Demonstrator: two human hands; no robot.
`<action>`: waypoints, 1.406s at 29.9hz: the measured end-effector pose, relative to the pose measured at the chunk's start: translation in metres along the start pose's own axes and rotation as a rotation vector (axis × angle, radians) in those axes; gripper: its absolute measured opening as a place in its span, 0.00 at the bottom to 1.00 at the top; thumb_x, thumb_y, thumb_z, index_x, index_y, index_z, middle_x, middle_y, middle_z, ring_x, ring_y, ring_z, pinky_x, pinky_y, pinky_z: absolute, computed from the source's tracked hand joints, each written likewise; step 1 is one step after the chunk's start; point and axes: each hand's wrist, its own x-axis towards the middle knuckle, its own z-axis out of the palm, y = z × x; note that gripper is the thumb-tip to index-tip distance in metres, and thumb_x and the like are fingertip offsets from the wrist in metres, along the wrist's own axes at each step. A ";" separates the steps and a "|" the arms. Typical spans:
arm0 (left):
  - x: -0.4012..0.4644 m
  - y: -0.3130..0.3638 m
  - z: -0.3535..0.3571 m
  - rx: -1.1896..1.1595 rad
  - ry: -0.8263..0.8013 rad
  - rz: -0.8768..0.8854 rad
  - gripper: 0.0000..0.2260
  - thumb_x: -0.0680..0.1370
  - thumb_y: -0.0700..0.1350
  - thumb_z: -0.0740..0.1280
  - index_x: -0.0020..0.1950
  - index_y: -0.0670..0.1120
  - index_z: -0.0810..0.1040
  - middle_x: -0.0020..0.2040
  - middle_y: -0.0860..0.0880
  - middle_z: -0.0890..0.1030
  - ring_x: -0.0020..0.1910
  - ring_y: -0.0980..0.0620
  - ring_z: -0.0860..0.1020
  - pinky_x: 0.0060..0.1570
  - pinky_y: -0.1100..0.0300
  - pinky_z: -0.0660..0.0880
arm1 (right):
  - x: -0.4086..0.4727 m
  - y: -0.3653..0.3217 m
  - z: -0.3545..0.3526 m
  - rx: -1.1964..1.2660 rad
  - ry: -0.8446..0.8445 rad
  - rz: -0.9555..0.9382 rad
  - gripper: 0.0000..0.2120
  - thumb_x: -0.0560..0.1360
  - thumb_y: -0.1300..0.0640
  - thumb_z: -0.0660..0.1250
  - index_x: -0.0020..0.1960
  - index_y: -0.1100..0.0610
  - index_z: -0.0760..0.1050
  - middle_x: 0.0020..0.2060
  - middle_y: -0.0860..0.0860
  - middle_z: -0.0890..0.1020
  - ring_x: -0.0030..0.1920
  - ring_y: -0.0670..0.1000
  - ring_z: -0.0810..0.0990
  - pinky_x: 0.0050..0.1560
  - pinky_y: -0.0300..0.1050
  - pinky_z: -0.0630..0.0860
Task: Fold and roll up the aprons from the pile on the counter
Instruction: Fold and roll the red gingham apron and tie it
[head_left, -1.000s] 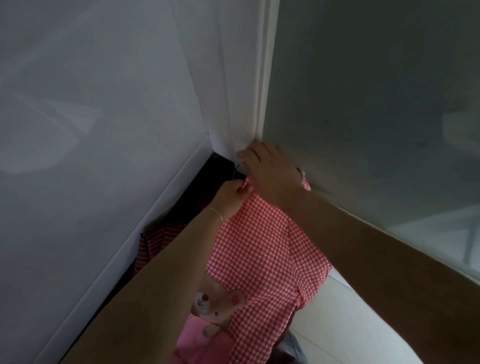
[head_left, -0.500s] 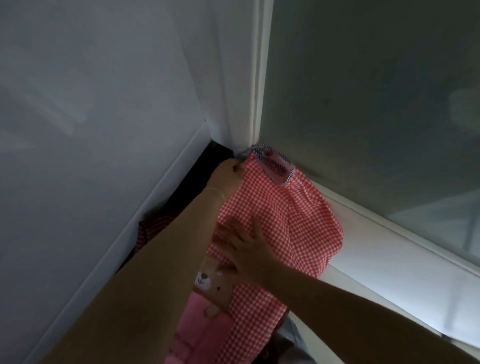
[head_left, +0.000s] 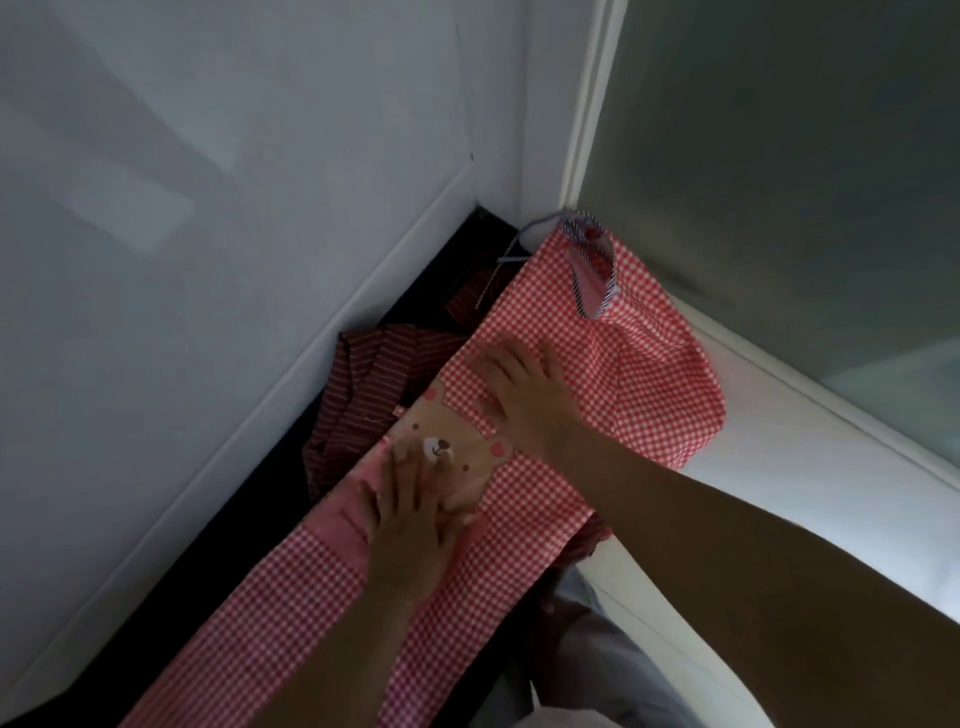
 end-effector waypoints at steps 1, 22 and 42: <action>-0.002 -0.002 0.003 0.010 -0.005 -0.002 0.35 0.73 0.75 0.38 0.76 0.61 0.37 0.79 0.50 0.40 0.77 0.45 0.37 0.71 0.34 0.41 | -0.014 -0.005 -0.002 0.088 0.143 0.035 0.23 0.78 0.46 0.53 0.68 0.53 0.70 0.67 0.52 0.73 0.69 0.57 0.68 0.70 0.64 0.59; -0.011 -0.011 -0.005 0.043 -0.071 -0.064 0.43 0.64 0.79 0.34 0.75 0.62 0.33 0.75 0.53 0.30 0.72 0.51 0.26 0.69 0.36 0.34 | -0.156 -0.004 0.023 2.453 0.118 1.440 0.41 0.69 0.25 0.56 0.61 0.59 0.73 0.59 0.60 0.77 0.63 0.63 0.72 0.67 0.64 0.65; -0.023 -0.030 -0.078 -0.936 0.079 -0.136 0.11 0.80 0.54 0.61 0.56 0.52 0.80 0.56 0.49 0.82 0.56 0.51 0.79 0.55 0.62 0.74 | -0.135 -0.089 -0.040 0.422 0.845 0.279 0.10 0.73 0.58 0.62 0.37 0.61 0.77 0.32 0.55 0.79 0.32 0.55 0.80 0.33 0.46 0.78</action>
